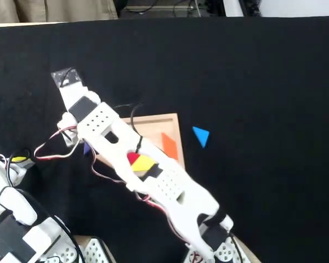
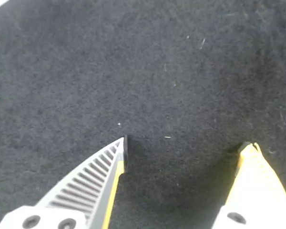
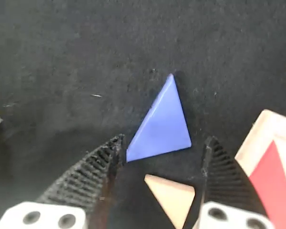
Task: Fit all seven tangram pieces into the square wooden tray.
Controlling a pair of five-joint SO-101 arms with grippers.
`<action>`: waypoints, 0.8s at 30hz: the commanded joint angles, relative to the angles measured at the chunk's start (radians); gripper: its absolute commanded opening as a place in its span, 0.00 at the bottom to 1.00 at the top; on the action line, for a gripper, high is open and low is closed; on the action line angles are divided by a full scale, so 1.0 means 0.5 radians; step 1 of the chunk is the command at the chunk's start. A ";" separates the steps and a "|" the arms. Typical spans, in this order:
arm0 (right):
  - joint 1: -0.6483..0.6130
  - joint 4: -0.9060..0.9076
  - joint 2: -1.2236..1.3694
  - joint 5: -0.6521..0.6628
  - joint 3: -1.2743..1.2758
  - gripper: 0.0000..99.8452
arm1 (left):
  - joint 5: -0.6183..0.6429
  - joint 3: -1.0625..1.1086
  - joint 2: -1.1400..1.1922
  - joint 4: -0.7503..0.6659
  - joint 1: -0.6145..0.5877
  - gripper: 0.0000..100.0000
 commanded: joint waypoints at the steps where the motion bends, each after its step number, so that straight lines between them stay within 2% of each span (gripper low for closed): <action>1: -0.015 -0.021 0.063 -0.150 -0.115 0.26 | 0.009 -0.029 -0.021 -0.025 0.026 0.36; 11: -0.009 0.071 0.302 -0.196 -0.450 0.26 | 0.009 -0.029 -0.018 -0.025 0.026 0.36; 16: -0.006 0.095 0.327 -0.040 -0.468 0.26 | 0.009 -0.029 -0.015 -0.025 0.026 0.36; 20: -0.003 0.098 0.327 -0.018 -0.468 0.26 | 0.009 -0.029 -0.015 -0.025 0.026 0.36; 24: 0.000 0.098 0.330 -0.018 -0.468 0.20 | 0.006 -0.029 -0.015 -0.025 0.026 0.36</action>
